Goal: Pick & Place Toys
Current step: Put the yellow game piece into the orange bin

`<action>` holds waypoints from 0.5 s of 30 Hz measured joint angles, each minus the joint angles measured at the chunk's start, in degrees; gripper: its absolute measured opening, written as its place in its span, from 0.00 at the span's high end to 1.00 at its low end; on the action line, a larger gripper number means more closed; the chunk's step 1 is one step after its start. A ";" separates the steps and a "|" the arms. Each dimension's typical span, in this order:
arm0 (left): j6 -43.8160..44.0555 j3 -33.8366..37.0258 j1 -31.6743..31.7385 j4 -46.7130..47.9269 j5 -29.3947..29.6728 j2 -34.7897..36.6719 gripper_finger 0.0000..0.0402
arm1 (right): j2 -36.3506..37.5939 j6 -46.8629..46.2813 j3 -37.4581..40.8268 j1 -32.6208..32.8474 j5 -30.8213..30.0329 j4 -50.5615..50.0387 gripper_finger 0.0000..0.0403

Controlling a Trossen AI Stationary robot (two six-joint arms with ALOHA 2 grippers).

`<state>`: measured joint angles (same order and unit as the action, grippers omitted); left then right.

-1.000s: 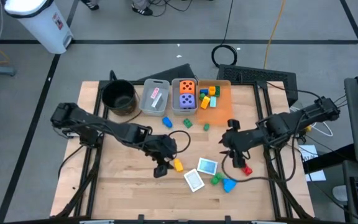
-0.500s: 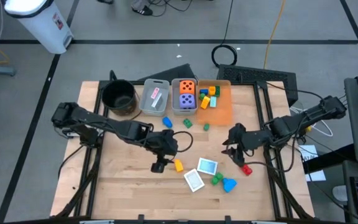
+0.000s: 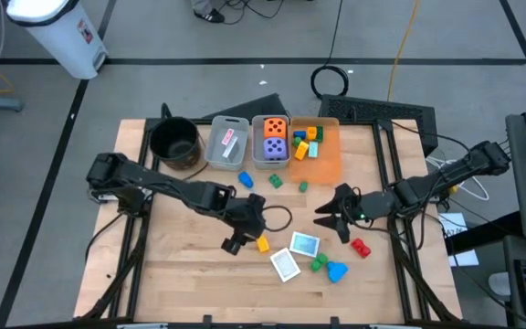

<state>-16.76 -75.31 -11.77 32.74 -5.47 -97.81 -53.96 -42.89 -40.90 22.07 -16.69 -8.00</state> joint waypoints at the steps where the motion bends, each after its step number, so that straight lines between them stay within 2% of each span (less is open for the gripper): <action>1: -1.55 0.00 -0.23 -0.16 0.09 -0.69 0.45 | 0.06 -0.19 0.01 0.01 0.00 0.02 0.55; 6: -8.26 -2.03 -1.61 -0.02 0.76 -4.94 0.45 | 0.09 -0.62 0.01 -0.01 -0.31 -0.31 0.55; 15: -11.62 -14.44 -1.99 3.17 0.89 -16.18 0.45 | 0.07 -2.02 0.01 0.04 -1.30 -0.65 0.55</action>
<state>-28.38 -89.75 -13.76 35.92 -4.58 -113.99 -53.89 -44.91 -40.88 22.11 -17.99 -8.65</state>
